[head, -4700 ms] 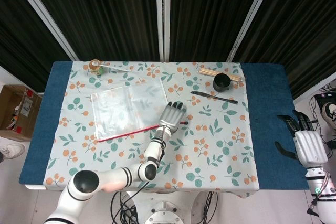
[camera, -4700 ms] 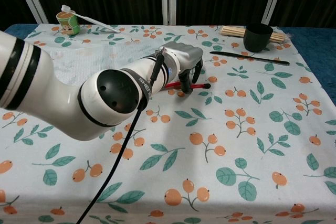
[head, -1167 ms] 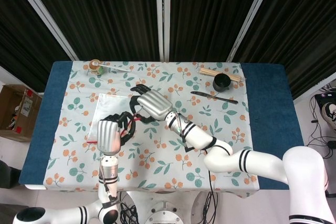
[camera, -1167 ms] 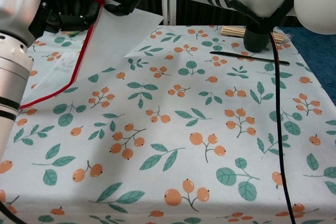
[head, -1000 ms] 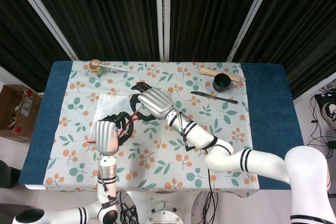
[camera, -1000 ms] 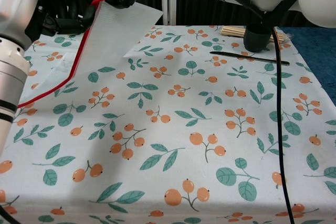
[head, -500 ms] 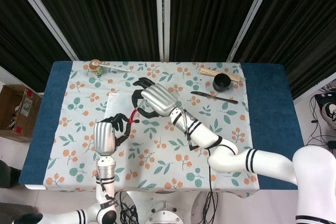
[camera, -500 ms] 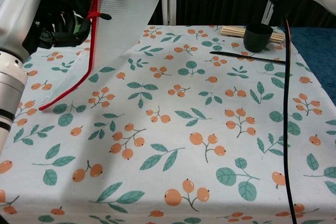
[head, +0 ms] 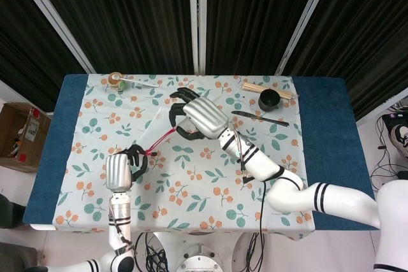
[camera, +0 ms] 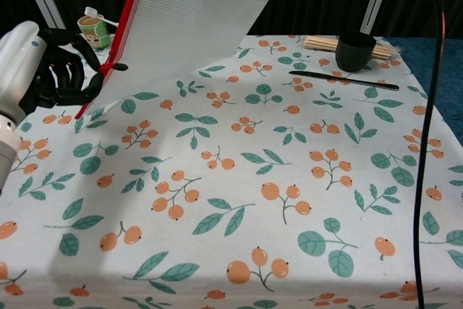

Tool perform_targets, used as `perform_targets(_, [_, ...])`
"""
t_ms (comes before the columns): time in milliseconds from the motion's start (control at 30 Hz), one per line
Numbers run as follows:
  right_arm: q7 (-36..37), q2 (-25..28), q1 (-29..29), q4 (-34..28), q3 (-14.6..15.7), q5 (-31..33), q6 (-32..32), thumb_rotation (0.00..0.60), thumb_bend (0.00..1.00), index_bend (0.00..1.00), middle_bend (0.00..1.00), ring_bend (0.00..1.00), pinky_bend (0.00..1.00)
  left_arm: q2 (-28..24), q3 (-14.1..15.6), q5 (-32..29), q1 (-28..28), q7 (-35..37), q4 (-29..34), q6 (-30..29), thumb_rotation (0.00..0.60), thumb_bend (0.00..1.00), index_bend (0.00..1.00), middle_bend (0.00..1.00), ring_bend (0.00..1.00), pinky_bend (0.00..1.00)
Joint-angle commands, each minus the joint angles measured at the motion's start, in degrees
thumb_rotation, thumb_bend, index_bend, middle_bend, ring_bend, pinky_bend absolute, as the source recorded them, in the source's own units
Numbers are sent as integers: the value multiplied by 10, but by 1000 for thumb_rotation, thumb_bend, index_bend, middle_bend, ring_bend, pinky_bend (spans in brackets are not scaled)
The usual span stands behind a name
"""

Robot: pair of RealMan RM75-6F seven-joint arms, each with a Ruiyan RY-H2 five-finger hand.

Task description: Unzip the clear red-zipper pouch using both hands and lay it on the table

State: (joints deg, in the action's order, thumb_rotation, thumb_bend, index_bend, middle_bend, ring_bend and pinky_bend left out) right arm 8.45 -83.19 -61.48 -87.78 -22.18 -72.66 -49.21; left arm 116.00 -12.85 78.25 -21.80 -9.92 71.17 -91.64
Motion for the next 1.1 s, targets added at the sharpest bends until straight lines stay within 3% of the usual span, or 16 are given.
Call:
perform_targets(33, [6,15,12,-15,5,-11,-12,600,494,932,441,152,104,0,2,-13,6,2,-22,17,600,441,734,759,711,760])
perform_targets(433, [27,59,48,-54,12,-29,-50,600,494,936,446,157,108,7,-15,-62,5,-6,-87,85,600,441,734,755,707,760])
perform_targets(767, [42,64,59,-44,19,-34,-57,600,494,936,446,157,110,6,-24,-94,3,-31,-89,126,600,440,729,746,695,751])
perform_targets(833, [43,61,60,-41,21,-37,-60,600,494,935,446,157,110,-2,-23,-98,4,-38,-77,134,600,440,671,722,671,741])
perform_targets(967, [41,47,70,-32,47,-63,-72,600,494,933,443,157,110,-52,-24,-111,9,-53,3,158,600,317,215,482,457,680])
perform_targets(1000, [40,43,74,-30,56,-73,-77,600,494,932,443,157,110,-65,-24,-111,10,-56,22,160,600,287,149,404,388,662])
perform_targets(1100, [36,27,89,-16,93,-112,-95,600,492,922,438,156,110,-112,-26,-113,15,-82,81,159,600,255,113,296,297,624])
